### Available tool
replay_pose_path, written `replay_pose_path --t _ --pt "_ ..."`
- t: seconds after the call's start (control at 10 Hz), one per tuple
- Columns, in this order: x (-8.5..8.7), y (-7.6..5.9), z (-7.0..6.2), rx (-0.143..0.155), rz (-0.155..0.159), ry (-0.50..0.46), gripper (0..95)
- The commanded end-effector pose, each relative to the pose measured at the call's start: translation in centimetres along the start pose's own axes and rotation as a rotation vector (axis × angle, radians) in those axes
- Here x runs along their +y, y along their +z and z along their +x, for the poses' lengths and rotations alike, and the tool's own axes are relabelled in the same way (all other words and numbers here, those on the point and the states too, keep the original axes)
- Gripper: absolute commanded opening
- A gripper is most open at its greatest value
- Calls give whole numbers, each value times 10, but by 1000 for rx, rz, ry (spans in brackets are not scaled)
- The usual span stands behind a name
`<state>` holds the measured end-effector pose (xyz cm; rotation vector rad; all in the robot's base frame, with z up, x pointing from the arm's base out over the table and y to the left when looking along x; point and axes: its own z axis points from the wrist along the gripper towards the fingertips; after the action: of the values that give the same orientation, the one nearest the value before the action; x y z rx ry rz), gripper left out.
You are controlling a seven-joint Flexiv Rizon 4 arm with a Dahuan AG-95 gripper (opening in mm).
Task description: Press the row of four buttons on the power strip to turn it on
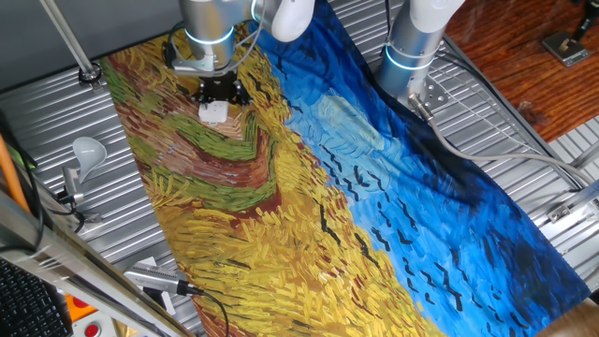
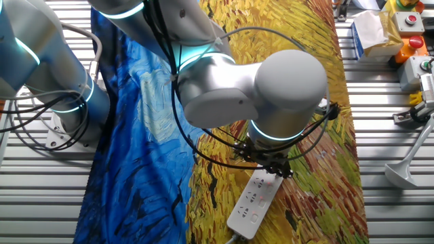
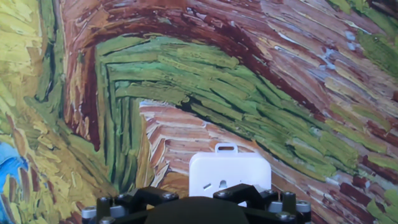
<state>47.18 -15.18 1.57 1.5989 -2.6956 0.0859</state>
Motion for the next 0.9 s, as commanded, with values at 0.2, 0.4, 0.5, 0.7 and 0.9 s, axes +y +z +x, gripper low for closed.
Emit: replay_pose_path --t 0.2,0.4,0.5,0.7,0.9 --pt "-1 8 -2 2 3 0 950" --pt "-2 17 -2 -6 5 0 950" --pt "-2 18 -2 -5 7 -5 950" --pt "-3 20 -2 1 10 -10 950" --pt "-3 25 -1 -3 10 -8 950"
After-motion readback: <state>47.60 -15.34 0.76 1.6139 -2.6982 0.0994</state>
